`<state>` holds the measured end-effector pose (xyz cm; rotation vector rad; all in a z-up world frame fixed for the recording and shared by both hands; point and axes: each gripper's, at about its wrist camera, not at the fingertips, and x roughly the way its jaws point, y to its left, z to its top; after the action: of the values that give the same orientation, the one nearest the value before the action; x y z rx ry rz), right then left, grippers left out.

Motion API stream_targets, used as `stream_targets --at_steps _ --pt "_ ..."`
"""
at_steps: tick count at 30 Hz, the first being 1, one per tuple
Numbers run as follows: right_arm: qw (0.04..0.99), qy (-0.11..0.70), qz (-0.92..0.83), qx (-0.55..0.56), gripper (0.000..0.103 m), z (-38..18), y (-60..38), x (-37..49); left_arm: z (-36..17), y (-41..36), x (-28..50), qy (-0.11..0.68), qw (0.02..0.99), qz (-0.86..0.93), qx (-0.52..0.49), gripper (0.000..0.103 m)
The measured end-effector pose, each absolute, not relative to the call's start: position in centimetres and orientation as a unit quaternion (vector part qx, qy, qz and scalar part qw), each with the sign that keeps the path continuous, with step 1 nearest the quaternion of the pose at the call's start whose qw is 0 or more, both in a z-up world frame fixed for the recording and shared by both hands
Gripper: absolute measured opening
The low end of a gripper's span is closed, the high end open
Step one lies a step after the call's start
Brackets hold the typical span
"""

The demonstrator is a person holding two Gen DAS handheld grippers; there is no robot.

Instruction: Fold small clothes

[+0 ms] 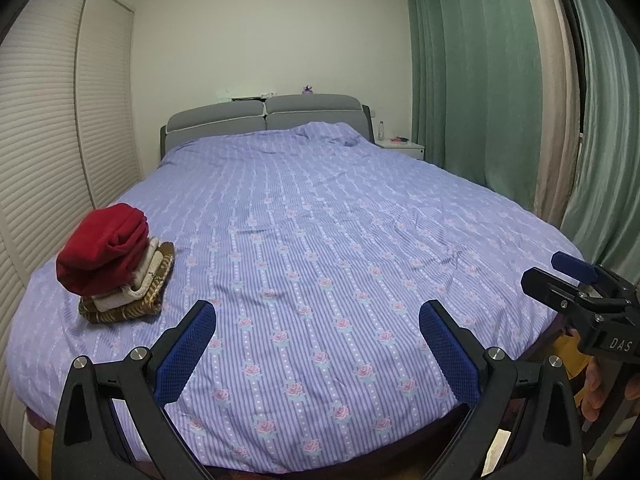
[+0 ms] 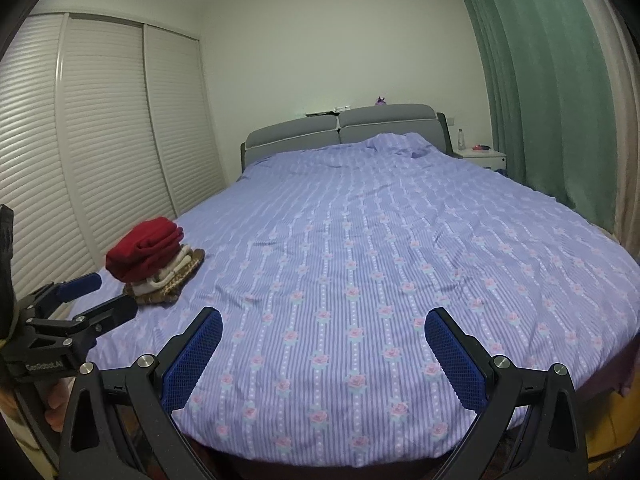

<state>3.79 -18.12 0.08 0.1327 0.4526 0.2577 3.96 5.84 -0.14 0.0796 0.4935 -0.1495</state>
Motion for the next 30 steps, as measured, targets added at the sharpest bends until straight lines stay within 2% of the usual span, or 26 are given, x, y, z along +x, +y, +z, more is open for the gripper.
stream_targets --at_steps 30 --pt "0.961 0.229 0.139 0.063 0.102 -0.21 -17.87 3.84 -0.19 6.25 4.04 0.248 0.965 -0.08 0.025 0.103"
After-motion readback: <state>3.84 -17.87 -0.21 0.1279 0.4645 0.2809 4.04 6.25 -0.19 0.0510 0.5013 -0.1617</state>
